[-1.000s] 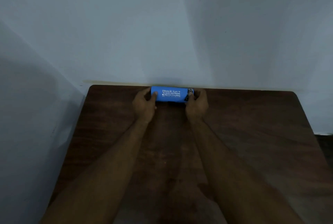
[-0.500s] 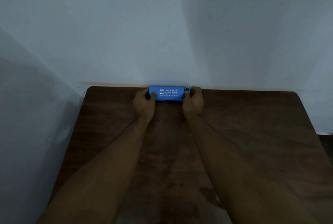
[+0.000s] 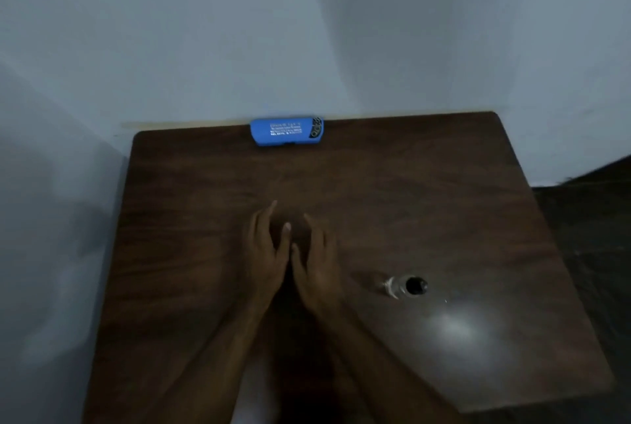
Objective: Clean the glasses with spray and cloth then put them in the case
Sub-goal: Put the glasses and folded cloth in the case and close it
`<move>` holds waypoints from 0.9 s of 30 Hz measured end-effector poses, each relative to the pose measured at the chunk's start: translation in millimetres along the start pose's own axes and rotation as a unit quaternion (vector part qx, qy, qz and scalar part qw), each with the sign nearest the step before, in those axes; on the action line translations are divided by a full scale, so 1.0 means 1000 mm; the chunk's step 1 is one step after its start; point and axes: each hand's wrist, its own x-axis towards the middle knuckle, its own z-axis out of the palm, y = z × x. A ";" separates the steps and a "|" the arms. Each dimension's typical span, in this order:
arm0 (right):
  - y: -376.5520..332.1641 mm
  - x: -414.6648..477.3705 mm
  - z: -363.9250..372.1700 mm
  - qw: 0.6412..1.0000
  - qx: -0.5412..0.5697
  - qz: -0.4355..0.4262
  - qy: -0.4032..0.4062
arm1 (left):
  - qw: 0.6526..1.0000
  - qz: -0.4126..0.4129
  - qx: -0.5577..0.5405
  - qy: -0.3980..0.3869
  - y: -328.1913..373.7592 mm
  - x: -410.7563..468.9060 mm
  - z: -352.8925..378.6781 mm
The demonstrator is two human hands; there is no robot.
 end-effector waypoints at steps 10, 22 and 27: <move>0.079 -0.149 -0.092 0.991 -0.092 0.050 -0.088 | 0.991 0.095 0.074 -0.050 -0.009 -0.083 0.007; 0.079 -0.096 -0.126 0.967 0.021 0.226 0.114 | 0.985 0.097 0.132 -0.058 -0.011 -0.095 0.012; 0.079 -0.075 -0.120 0.970 -0.019 0.218 0.106 | 0.981 0.129 0.145 -0.025 0.002 -0.075 0.025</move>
